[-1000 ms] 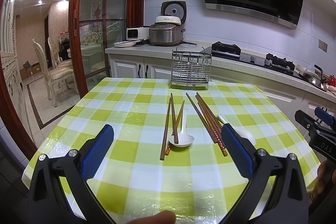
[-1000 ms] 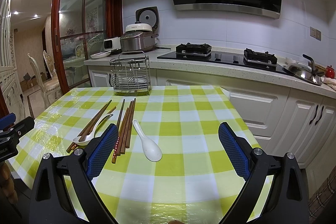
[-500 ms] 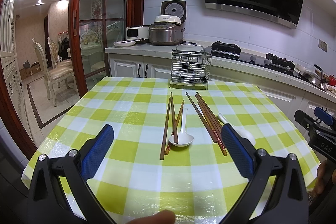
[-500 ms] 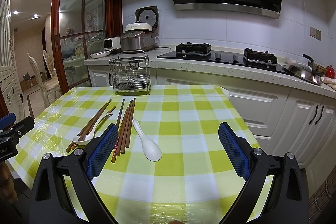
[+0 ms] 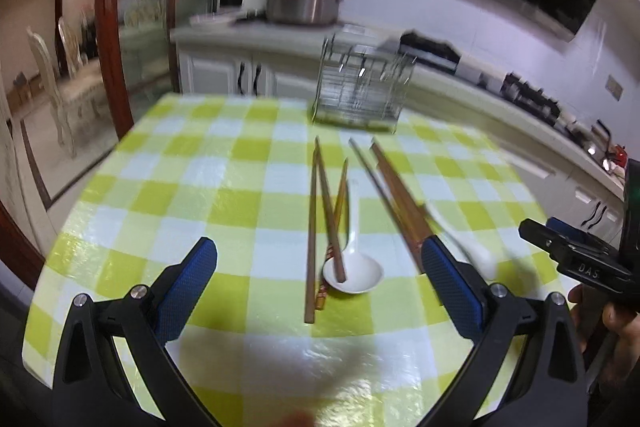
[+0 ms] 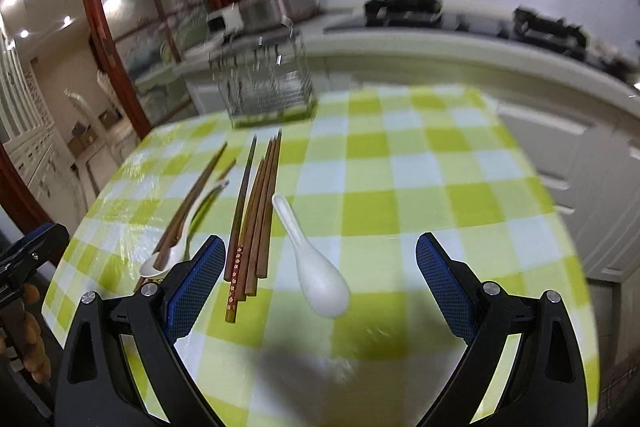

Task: Organize utensils
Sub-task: 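Grasp a white spoon with the left gripper while the right gripper grasps the other white spoon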

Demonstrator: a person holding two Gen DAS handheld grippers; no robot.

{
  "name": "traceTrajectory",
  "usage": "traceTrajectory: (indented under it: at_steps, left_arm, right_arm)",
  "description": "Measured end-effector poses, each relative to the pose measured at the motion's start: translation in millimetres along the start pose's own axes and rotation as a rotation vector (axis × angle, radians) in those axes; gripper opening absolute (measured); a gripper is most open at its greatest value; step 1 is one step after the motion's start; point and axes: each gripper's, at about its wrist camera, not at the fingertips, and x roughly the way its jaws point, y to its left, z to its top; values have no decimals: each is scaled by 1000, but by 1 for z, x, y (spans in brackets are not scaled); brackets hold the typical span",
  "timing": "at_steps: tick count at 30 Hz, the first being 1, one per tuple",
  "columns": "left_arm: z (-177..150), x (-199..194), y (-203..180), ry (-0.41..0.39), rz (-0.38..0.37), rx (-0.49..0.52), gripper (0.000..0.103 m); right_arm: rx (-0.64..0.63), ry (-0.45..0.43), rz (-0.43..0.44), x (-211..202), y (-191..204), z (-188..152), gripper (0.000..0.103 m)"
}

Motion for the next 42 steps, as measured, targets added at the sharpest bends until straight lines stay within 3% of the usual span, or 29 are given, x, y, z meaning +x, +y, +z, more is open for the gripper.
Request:
traceTrajectory:
  at_steps: [2,4,7,11,16,25,29,33,40,42]
  left_arm:
    - [3,16,3,40,0,11,94]
    - [6,30,4,77,-15,24,79]
    - [8,49,1,113,-48,52,68]
    - [17,72,-7,150,-111,70,63]
    - [28,108,-17,212,-148,86,42]
    - [43,153,-28,283,-173,95,31]
    - [46,164,-31,300,-177,109,30]
    - [46,171,-32,311,-182,110,30]
    - [44,175,-34,316,-193,120,30]
    - [43,177,-36,319,-191,126,25]
  right_arm:
    - [-41,52,5,21,7,5,90]
    - [-73,87,21,38,13,8,90]
    - [-112,122,24,57,18,12,90]
    - [-136,151,16,75,21,19,90]
    - [-173,191,1,96,19,26,88]
    - [-194,246,22,117,15,30,78]
    - [-217,248,31,119,16,33,76]
    - [-224,260,74,117,16,33,63]
    - [-249,271,94,108,12,27,61]
    - [-278,266,78,110,15,27,57]
